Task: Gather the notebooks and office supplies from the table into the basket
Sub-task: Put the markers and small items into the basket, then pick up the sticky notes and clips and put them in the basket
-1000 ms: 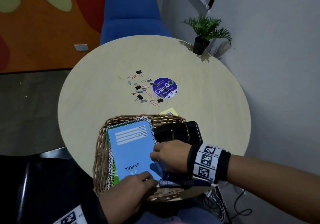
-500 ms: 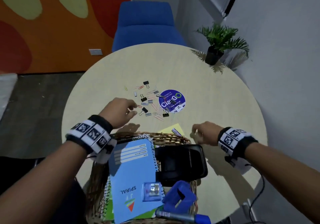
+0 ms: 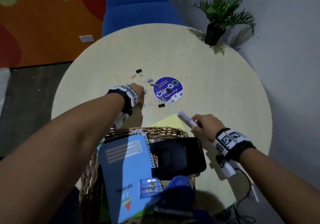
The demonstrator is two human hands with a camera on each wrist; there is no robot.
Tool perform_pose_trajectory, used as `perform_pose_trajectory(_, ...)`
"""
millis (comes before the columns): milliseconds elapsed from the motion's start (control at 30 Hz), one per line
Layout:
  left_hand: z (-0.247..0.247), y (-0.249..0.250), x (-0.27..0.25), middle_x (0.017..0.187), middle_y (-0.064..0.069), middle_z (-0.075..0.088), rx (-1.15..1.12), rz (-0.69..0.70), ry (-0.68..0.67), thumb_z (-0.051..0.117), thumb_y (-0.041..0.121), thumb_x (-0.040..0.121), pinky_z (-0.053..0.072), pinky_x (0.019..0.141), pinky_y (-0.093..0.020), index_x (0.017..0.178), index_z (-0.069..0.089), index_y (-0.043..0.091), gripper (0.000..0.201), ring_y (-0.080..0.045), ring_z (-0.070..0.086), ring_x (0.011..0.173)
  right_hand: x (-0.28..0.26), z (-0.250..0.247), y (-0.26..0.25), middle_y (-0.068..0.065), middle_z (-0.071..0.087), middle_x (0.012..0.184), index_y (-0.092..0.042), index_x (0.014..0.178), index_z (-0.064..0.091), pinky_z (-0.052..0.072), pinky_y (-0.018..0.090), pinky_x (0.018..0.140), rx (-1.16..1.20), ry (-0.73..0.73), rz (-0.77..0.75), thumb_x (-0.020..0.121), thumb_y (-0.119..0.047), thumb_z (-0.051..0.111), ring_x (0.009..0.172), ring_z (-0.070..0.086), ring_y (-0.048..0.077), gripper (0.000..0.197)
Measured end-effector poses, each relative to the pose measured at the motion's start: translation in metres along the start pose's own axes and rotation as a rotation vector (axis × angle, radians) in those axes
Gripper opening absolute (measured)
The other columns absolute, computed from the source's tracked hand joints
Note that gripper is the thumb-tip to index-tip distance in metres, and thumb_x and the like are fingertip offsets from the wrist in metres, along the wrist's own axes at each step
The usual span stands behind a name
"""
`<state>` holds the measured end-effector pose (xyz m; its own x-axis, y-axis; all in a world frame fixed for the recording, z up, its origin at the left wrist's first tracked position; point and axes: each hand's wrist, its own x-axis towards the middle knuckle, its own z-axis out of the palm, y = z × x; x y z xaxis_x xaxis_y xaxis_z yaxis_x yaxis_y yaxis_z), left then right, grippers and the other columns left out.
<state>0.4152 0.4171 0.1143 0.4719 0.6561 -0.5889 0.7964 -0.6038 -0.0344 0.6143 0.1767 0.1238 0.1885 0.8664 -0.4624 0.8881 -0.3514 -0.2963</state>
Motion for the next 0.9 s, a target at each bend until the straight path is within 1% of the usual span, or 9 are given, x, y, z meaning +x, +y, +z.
perform_pose_trajectory(167,0.010,-0.014,0.033,0.065,-0.011,0.060,0.054,0.004,0.018,0.066,0.022,0.076,0.050,0.059,-0.032,0.068,0.060,0.009,0.016,-0.023,0.051,0.051,-0.090,-0.052,-0.013,0.000,0.059,0.084,-0.025,0.121,0.063,0.049,0.038,0.070,0.128,0.300,-0.153,0.089,-0.032,0.046,0.075,0.058,0.021,0.037)
perform_pose_trajectory(267,0.001,-0.006,0.003,0.056,-0.010,0.046,-0.007,0.045,0.094,0.060,0.020,0.086,0.038,0.054,-0.028,0.065,0.052,0.007,0.027,-0.020,0.040,0.046,-0.159,-0.063,-0.056,-0.011,0.060,0.080,-0.028,0.106,0.066,0.047,0.030,0.059,0.083,0.286,-0.276,0.085,-0.034,0.054,0.063,0.049,0.005,0.025)
perform_pose_trajectory(333,-0.005,-0.007,-0.012,0.063,-0.012,0.050,-0.046,0.020,0.128,0.055,0.021,0.091,0.036,0.063,-0.028,0.072,0.054,0.004,0.025,-0.024,0.048,0.062,-0.185,-0.050,-0.083,-0.013,0.061,0.079,-0.030,0.093,0.062,0.048,0.028,0.057,0.024,0.199,-0.337,0.082,-0.033,0.058,0.062,0.052,0.006,0.012)
perform_pose_trajectory(433,-0.010,-0.021,-0.033,0.102,-0.020,0.067,-0.100,0.034,0.189,0.062,0.026,0.088,0.046,0.072,-0.032,0.101,0.067,0.002,0.028,-0.032,0.062,0.091,-0.193,-0.014,-0.105,-0.010,0.060,0.079,-0.029,0.080,0.062,0.049,0.027,0.049,-0.149,0.116,-0.404,0.073,-0.027,0.068,0.060,0.060,0.011,0.009)
perform_pose_trajectory(500,-0.015,-0.032,-0.057,0.112,-0.018,0.067,-0.145,0.067,0.253,0.066,0.021,0.085,0.049,0.082,-0.035,0.110,0.065,0.006,0.029,-0.035,0.061,0.105,-0.187,0.009,-0.109,-0.008,0.057,0.074,-0.028,0.072,0.063,0.046,0.025,0.040,-0.266,0.085,-0.385,0.062,-0.025,0.078,0.052,0.058,0.012,0.018)
perform_pose_trajectory(600,-0.018,-0.050,-0.100,0.108,-0.015,0.068,-0.291,0.117,0.391,0.063,0.013,0.083,0.047,0.084,-0.035,0.107,0.064,0.007,0.025,-0.032,0.061,0.101,-0.180,0.028,-0.115,-0.006,0.057,0.075,-0.027,0.071,0.064,0.038,0.023,0.041,-0.300,0.022,-0.347,0.058,-0.022,0.080,0.049,0.057,0.014,0.020)
perform_pose_trajectory(700,-0.005,-0.065,-0.150,0.103,-0.010,0.067,-0.504,0.158,0.467,0.065,0.012,0.083,0.048,0.081,-0.030,0.103,0.065,0.007,0.020,-0.026,0.067,0.089,-0.180,0.027,-0.114,-0.005,0.059,0.090,-0.024,0.085,0.066,0.046,0.026,0.056,-0.150,0.020,-0.334,0.081,-0.022,0.063,0.067,0.063,0.016,0.006)
perform_pose_trajectory(800,0.022,-0.066,-0.205,0.101,-0.005,0.062,-0.698,0.236,0.455,0.067,0.012,0.084,0.055,0.077,-0.027,0.100,0.064,0.009,0.017,-0.017,0.067,0.086,-0.188,0.014,-0.117,-0.011,0.059,0.089,-0.028,0.087,0.065,0.047,0.018,0.062,-0.033,0.126,-0.353,0.085,-0.029,0.058,0.069,0.059,0.005,0.007)
perform_pose_trajectory(900,0.059,-0.056,-0.241,0.098,-0.001,0.063,-0.733,0.345,0.362,0.072,0.018,0.080,0.054,0.078,-0.027,0.097,0.064,0.016,0.019,-0.013,0.063,0.088,-0.186,0.019,-0.124,-0.010,0.060,0.090,-0.028,0.088,0.064,0.052,0.029,0.057,-0.128,0.117,-0.357,0.085,-0.028,0.055,0.070,0.063,0.012,0.010)
